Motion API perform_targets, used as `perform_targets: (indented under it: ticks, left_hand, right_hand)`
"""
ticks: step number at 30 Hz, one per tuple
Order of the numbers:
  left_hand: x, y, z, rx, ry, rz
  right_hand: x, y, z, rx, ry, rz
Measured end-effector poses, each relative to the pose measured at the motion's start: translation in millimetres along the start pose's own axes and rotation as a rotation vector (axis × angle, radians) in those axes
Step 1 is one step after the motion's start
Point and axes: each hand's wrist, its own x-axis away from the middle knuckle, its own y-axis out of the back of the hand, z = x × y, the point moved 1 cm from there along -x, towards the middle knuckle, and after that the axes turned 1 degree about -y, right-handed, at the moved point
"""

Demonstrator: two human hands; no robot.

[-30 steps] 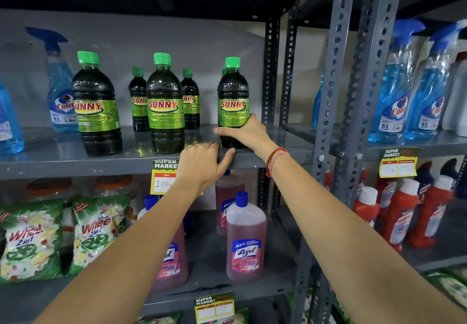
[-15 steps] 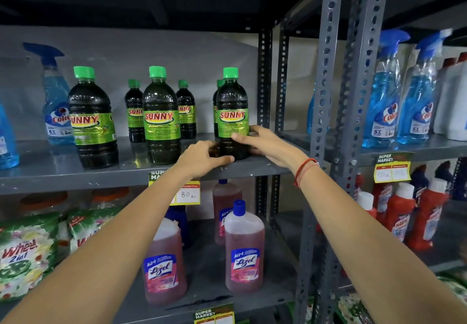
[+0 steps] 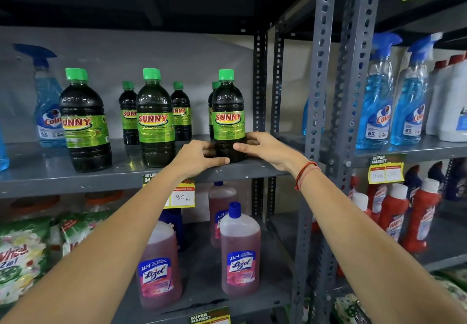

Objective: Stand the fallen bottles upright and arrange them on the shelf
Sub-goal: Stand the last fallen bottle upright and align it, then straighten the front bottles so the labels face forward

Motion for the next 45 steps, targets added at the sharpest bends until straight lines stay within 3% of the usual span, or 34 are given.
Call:
perform_targets:
  ticks: [10,13,16,20,22,24,26,29,33,45]
  left_hand:
    - [3.9,-0.2,-3.2,-0.021,-0.008,-0.015]
    - [8.7,-0.1,-6.8,-0.088,-0.027,-0.033]
    - [23.0,6.2,-10.9,-0.164,-0.075,-0.219]
    - [57.6,27.3,-14.0,-0.121,-0.324,-0.631]
    - [73.8,45.5,-6.2,-0.137,-0.364,-0.826]
    - [80.1,66.0,10.1,-0.101,-0.335,-0.899]
    - [77.6,84.4,28.0,-0.062,-0.263,-0.770]
    - [70.5,104.4,46.7,-0.062,-0.151,-0.407]
    - [61.4,109.2,59.7,0.013,-0.019,-0.101]
    - [53.3,94.1,53.5,0.105,-0.037,-0.091]
  right_hand:
    - [-0.1,0.5,-1.4,0.030,0.004,-0.005]
    - [3.0,-1.5,1.0,0.011,0.002,-0.081]
    - [9.2,-11.5,4.9,0.036,0.076,-0.332]
    - [30.3,-42.0,17.3,0.094,0.433,-0.765]
    - [32.8,-68.0,31.1,0.122,0.553,-0.768]
    - [26.7,-95.3,44.2,0.166,0.563,-0.658]
    - [14.7,-118.0,52.6,0.195,0.456,-0.482]
    - [-7.6,-143.3,53.3,0.192,0.280,-0.215]
    - [-23.9,-152.7,54.3,0.171,0.223,-0.140]
    - [-22.3,-131.1,49.9,0.140,0.233,-0.066]
